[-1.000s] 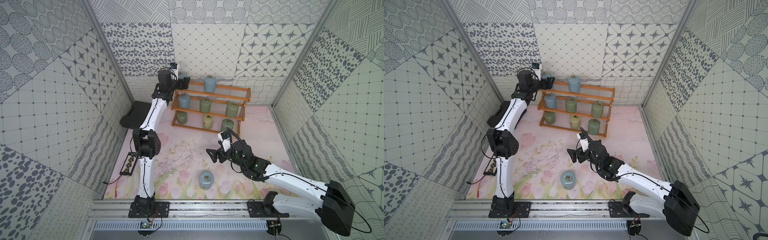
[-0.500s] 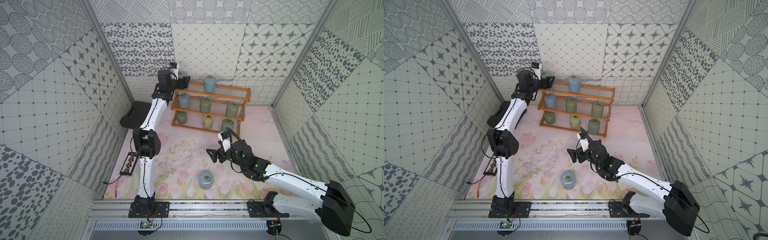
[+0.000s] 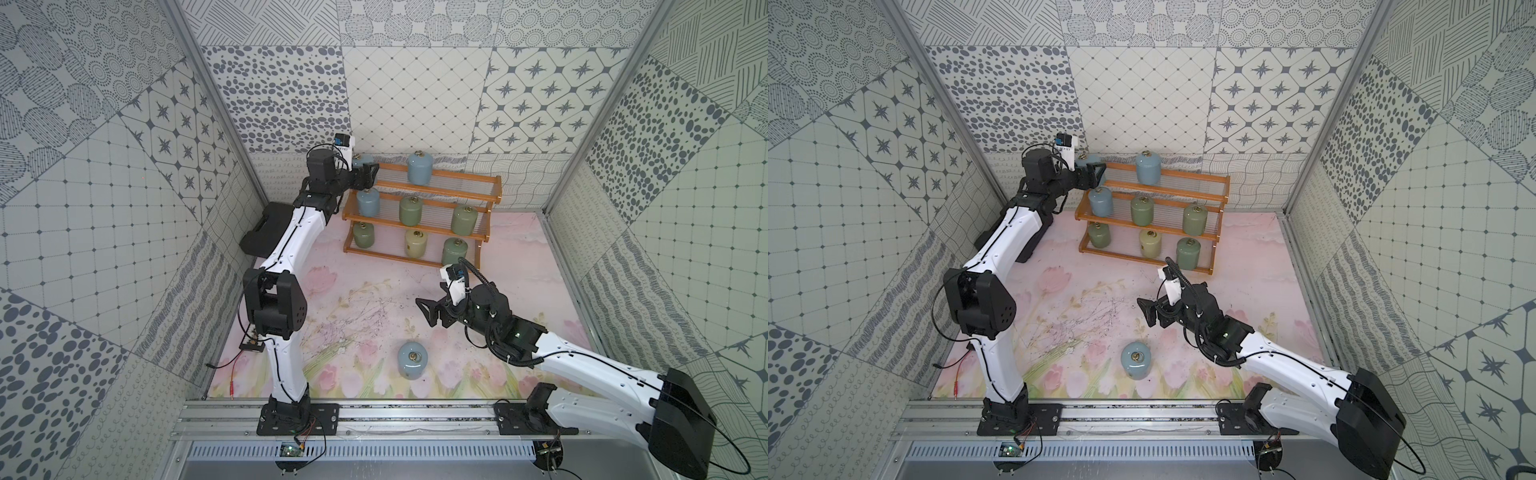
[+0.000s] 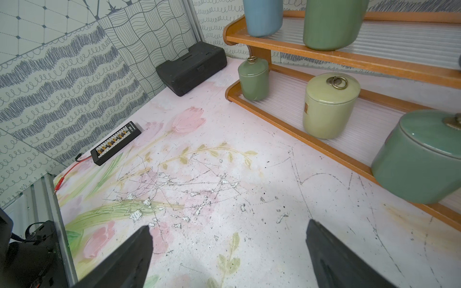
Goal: Remove the tea canisters from the shelf
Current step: Pick up the tea canister from the shelf, then place the tea canister at the center of the board.
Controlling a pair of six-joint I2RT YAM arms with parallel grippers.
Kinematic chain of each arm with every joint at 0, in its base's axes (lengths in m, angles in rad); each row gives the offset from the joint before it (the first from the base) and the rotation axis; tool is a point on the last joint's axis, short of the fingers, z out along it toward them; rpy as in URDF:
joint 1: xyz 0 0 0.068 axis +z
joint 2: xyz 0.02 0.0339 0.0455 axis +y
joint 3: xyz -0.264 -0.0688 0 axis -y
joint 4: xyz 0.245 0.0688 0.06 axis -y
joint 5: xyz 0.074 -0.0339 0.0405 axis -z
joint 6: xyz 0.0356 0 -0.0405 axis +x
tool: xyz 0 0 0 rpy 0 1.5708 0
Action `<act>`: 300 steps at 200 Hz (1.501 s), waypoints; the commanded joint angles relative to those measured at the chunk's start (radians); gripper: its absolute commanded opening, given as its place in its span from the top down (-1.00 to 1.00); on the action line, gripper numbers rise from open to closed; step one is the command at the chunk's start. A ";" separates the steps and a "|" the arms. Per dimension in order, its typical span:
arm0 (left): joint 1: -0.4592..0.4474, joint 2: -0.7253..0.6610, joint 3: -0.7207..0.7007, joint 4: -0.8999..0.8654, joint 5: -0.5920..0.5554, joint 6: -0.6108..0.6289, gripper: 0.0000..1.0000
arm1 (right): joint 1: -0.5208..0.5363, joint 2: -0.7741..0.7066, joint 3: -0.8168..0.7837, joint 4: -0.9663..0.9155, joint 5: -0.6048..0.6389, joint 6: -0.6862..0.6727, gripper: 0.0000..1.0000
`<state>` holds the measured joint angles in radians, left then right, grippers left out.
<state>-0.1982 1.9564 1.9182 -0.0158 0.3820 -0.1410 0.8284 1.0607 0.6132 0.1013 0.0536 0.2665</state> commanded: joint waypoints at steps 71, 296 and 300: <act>-0.064 -0.460 -0.649 0.254 -0.051 -0.004 -0.22 | -0.005 -0.094 -0.033 -0.013 0.013 -0.005 -0.99; -0.480 -1.149 -1.558 0.219 -0.502 -0.155 -0.16 | -0.006 -0.205 -0.146 -0.051 -0.062 -0.083 -0.99; -0.490 -1.152 -1.567 0.221 -0.511 -0.159 -0.16 | -0.007 -0.205 -0.146 -0.051 -0.065 -0.084 -0.99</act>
<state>-0.6220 0.8639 0.4290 0.0685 -0.0040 -0.2260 0.8238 0.8680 0.4808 -0.0036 0.0269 0.1928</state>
